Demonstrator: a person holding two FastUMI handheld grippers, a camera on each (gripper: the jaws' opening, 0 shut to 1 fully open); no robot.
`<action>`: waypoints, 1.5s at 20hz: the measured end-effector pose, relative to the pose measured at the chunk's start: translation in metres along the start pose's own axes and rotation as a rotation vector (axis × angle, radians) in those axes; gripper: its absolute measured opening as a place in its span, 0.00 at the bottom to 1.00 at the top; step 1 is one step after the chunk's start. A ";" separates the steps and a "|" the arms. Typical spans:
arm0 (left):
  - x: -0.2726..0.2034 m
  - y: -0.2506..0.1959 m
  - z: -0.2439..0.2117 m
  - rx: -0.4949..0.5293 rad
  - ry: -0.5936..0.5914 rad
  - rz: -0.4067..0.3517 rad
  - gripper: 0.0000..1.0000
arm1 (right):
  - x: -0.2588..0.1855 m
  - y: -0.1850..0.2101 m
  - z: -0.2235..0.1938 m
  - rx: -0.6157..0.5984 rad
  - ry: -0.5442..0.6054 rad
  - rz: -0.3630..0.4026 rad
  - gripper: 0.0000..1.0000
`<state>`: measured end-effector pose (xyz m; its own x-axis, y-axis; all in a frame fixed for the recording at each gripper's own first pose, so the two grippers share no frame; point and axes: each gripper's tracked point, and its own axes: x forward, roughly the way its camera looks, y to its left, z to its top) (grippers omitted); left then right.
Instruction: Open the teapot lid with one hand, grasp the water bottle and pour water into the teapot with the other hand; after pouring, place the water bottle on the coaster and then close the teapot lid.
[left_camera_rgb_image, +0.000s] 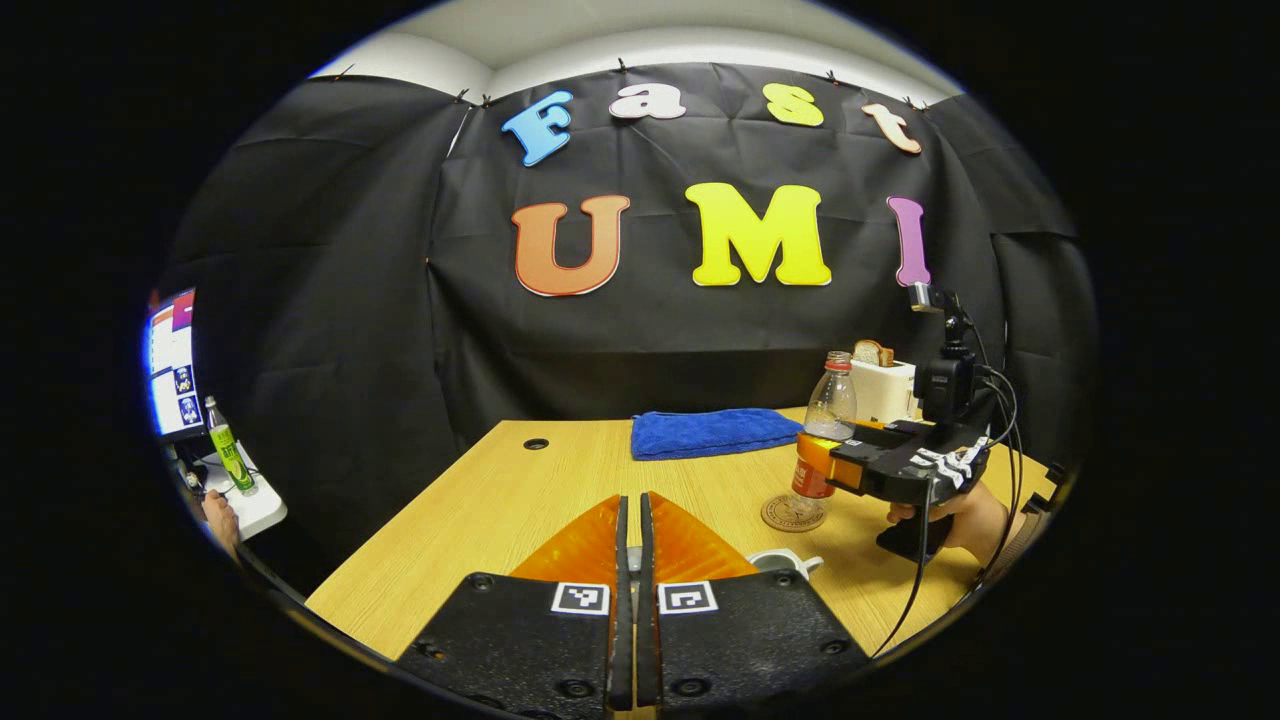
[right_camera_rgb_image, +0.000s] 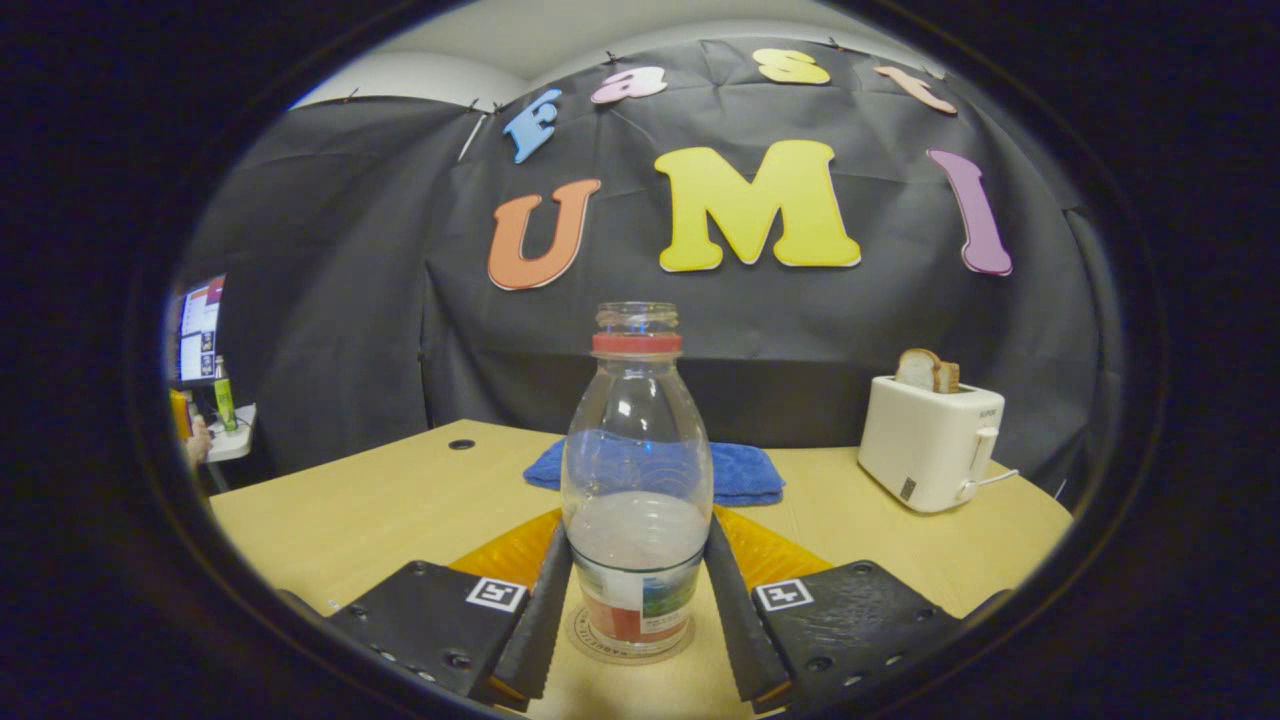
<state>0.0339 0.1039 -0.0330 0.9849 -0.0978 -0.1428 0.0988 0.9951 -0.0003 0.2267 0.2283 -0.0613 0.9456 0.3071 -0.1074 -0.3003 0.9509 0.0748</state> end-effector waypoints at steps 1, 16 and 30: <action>0.001 -0.002 -0.002 0.000 0.004 -0.002 0.04 | 0.003 0.004 -0.001 -0.001 -0.007 0.014 0.70; 0.017 -0.016 -0.014 0.010 0.029 -0.018 0.04 | -0.006 0.002 0.005 -0.026 -0.050 0.032 0.96; 0.058 -0.104 -0.044 -0.104 -0.027 -0.271 0.04 | -0.124 -0.078 0.014 -0.076 -0.166 -0.150 0.96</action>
<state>0.0743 -0.0048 -0.0851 0.9280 -0.3597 -0.0971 0.3456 0.9284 -0.1366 0.1345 0.1150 -0.0401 0.9861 0.1573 0.0532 -0.1572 0.9875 -0.0051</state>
